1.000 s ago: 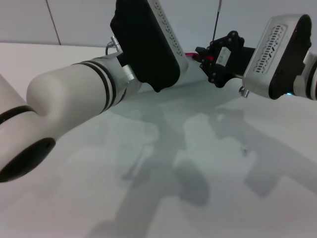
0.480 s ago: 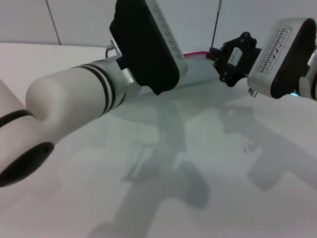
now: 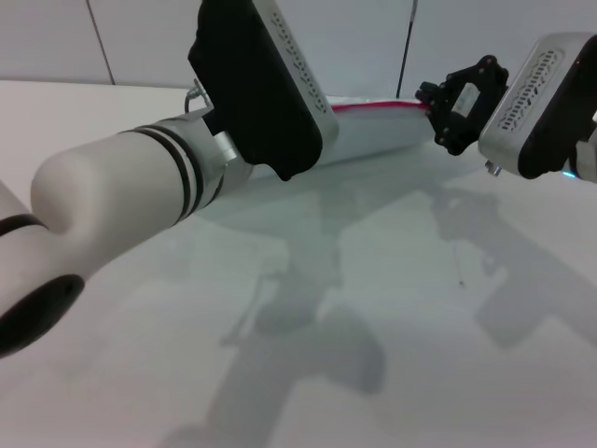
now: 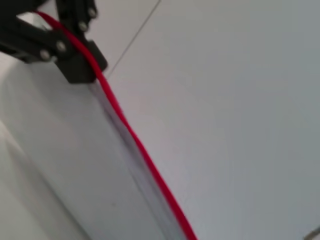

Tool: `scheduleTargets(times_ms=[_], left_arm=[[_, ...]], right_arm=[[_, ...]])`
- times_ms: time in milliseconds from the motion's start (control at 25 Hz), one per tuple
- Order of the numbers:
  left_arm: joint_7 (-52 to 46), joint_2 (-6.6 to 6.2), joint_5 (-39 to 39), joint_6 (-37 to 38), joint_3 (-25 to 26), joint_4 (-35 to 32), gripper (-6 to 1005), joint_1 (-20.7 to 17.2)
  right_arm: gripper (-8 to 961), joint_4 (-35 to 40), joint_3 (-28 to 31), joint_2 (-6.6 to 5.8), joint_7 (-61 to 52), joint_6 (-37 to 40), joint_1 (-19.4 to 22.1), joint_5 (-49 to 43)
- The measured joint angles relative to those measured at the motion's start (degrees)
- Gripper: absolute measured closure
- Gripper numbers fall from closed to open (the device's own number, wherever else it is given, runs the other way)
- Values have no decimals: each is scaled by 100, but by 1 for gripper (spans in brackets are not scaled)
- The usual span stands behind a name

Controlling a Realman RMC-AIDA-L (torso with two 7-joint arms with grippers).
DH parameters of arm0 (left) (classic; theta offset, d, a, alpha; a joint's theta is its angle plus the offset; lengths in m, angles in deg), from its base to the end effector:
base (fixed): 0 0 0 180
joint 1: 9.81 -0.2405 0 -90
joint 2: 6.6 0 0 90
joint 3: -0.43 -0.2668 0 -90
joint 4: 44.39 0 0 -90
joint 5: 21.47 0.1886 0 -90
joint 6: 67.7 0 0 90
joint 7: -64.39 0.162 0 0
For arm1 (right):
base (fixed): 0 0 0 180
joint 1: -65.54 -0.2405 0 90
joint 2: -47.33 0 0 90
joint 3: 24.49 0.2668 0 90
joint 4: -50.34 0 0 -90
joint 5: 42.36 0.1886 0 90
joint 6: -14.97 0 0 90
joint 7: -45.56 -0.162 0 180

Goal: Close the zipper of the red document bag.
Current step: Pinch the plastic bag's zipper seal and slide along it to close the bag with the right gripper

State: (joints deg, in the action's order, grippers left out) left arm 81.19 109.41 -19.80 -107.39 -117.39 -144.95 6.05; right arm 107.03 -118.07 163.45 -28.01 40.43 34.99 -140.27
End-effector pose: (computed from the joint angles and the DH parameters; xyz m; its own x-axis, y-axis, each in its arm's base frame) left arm -0.1263 0.3379 -0.0306 0.9968 -0.0038 -0.0799 -0.0680 -0.5665 -0.8213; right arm 0.1850 0.4224 -0.0387 0.9891 0.1472 0.0014 0.0985 -0.6547 -0.7494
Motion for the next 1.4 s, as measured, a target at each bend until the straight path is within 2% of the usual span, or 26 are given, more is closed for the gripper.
scheduleTargets(times_ms=[840, 1040, 1400], left_arm=[[-19, 0, 150, -7, -4, -80, 961, -74], [-19, 0, 150, 6, -31, -84, 961, -40], [12, 0, 150, 0, -45, -132, 961, -24]], right_arm=[[756, -5, 41, 8, 27, -51, 8, 0], [669, -67, -26, 8, 35, -58, -44, 1], [669, -75, -77, 8, 43, -59, -63, -10]])
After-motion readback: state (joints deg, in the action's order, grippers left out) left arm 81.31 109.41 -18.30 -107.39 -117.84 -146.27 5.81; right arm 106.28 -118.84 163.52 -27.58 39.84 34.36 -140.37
